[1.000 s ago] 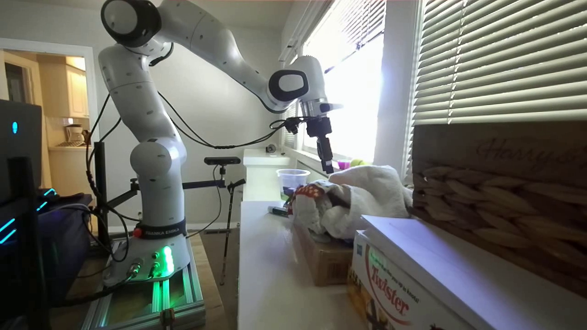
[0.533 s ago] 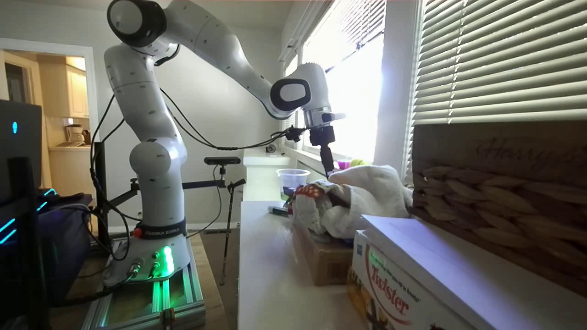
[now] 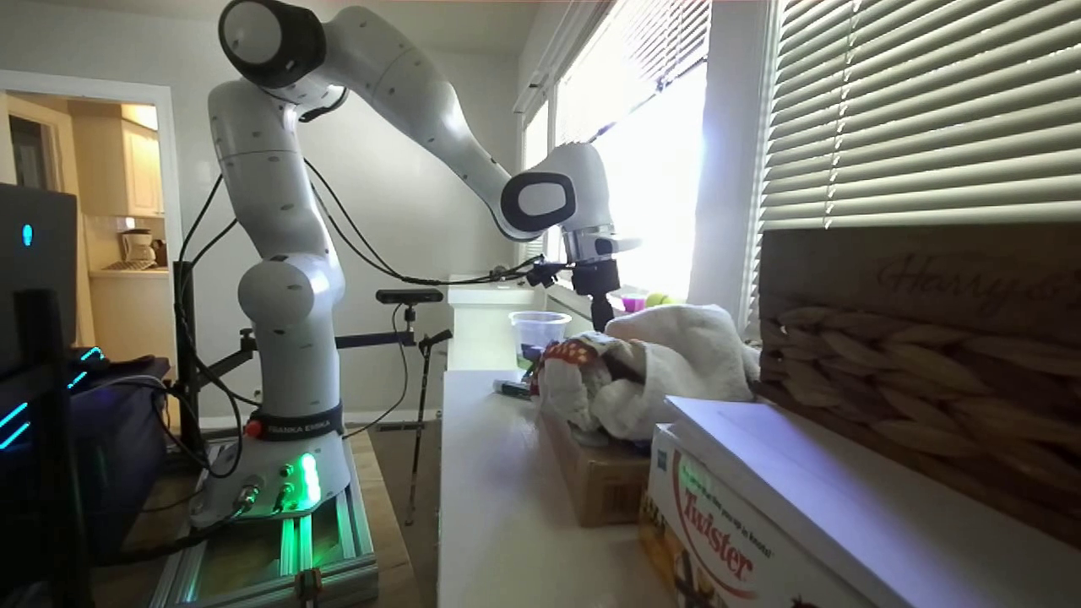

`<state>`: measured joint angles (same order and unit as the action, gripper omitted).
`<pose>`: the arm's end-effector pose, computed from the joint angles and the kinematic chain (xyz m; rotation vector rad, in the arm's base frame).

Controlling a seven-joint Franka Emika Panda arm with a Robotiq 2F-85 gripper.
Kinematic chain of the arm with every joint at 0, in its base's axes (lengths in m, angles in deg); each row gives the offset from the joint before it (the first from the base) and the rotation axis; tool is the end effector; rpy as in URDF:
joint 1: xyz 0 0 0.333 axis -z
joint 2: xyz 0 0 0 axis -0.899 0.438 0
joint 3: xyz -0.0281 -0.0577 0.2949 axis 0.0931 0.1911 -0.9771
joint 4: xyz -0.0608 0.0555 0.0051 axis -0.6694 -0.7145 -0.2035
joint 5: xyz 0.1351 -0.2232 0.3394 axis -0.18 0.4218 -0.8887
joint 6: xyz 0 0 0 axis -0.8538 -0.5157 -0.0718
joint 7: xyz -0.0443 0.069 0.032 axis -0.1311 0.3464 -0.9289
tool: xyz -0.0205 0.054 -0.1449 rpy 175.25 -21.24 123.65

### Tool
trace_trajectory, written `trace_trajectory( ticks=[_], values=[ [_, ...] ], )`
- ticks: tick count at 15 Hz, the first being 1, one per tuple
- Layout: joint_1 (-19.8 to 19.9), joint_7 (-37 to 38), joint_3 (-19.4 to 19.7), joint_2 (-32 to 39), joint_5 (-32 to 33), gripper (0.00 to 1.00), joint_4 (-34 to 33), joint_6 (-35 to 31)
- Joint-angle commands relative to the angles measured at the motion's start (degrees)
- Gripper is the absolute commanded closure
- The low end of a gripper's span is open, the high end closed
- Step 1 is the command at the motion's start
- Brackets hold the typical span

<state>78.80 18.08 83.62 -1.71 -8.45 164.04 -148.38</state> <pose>0.4606 -0.2169 0.3145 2.8912 -0.9390 0.3601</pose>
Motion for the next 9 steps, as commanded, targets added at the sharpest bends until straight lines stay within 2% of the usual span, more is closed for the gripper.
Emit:
trace_trajectory(
  ticks=[1,3,5,6,9],
  values=[
    [0.19,-0.68,0.44,1.48,-2.82,0.0,0.8,-3.35],
    [0.28,-0.49,0.45,2.18,-2.67,0.03,0.86,-4.46],
    [0.27,-0.64,0.53,2.56,-2.69,0.28,1.07,-5.42],
    [0.27,-0.73,0.56,2.69,-2.66,0.32,1.13,-5.75],
    [0.11,-1.12,0.7,2.97,-3.04,0.55,1.36,-6.5]
  ],
)
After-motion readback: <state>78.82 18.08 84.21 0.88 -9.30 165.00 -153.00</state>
